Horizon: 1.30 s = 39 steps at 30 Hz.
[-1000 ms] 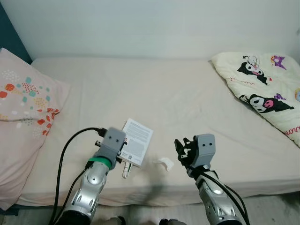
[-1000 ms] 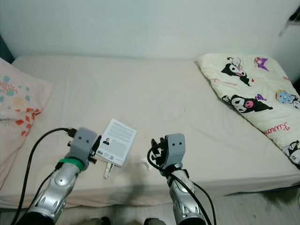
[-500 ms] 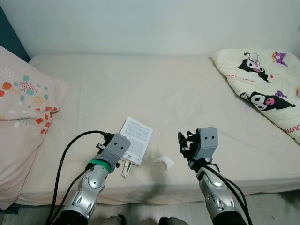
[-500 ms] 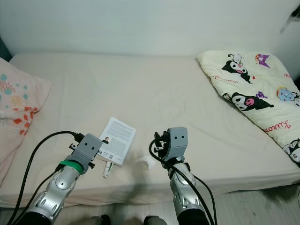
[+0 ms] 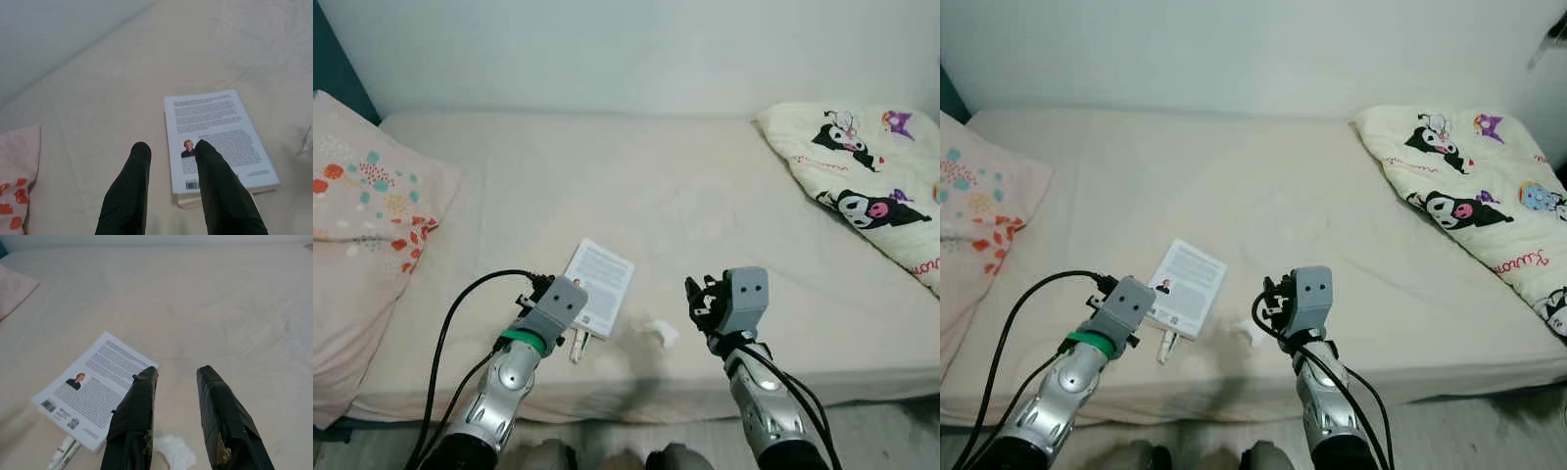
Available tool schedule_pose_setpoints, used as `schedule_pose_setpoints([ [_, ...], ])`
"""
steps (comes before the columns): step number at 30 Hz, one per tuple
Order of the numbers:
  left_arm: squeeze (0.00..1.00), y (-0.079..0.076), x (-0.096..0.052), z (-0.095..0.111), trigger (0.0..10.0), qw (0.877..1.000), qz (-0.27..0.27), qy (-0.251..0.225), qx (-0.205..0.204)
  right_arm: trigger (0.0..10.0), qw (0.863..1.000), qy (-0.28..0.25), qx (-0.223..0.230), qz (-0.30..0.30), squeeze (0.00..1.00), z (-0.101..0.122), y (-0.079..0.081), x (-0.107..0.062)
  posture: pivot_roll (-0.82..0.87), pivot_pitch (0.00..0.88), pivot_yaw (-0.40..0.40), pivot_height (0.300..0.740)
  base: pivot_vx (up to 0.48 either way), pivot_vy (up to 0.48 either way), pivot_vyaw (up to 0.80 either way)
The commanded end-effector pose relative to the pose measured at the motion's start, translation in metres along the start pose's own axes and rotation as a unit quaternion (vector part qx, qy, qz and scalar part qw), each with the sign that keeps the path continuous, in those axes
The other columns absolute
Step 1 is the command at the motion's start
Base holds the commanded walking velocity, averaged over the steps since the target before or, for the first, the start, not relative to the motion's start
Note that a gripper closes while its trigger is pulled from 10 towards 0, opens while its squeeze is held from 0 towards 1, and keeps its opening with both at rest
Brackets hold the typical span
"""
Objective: Clean up the room
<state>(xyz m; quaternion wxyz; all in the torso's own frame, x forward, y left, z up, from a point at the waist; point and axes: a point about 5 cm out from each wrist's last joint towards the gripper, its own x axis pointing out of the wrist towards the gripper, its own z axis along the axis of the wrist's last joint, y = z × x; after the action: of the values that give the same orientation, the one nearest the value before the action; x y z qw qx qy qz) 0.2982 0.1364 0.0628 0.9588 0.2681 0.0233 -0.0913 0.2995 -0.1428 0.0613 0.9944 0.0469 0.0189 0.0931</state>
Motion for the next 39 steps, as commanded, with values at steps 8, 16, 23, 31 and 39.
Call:
schedule_pose_setpoints([
  [8,0.00,-0.005,-0.003,-0.007,10.0,1.000,-0.006,0.011,0.001,10.0,1.000,0.007,0.016,-0.010,0.00,-0.007,-0.001,-0.004,0.01,0.073,0.015,0.625,0.000,0.000,0.00],
  [16,0.00,-0.004,-0.004,-0.008,10.0,1.000,-0.006,0.011,0.004,10.0,0.999,0.007,0.034,-0.015,0.00,-0.008,-0.002,-0.004,0.02,0.079,0.020,0.625,0.000,0.000,0.00],
  [23,0.00,0.000,-0.002,-0.007,10.0,0.999,0.013,0.010,0.033,10.0,0.996,0.001,0.087,0.013,0.00,-0.007,0.005,-0.003,0.03,0.097,0.019,0.625,0.000,0.000,0.00],
  [31,0.00,0.003,0.004,-0.010,10.0,0.994,0.042,0.027,0.099,10.0,0.991,0.008,0.122,0.046,0.00,-0.007,0.014,-0.001,0.04,0.114,0.016,0.625,0.000,0.000,0.00],
  [39,0.00,0.008,0.007,-0.009,10.0,0.994,0.058,0.037,0.085,10.0,0.995,0.023,0.097,0.031,0.00,-0.009,0.010,0.005,0.04,0.129,0.014,0.610,0.000,0.000,0.00],
])
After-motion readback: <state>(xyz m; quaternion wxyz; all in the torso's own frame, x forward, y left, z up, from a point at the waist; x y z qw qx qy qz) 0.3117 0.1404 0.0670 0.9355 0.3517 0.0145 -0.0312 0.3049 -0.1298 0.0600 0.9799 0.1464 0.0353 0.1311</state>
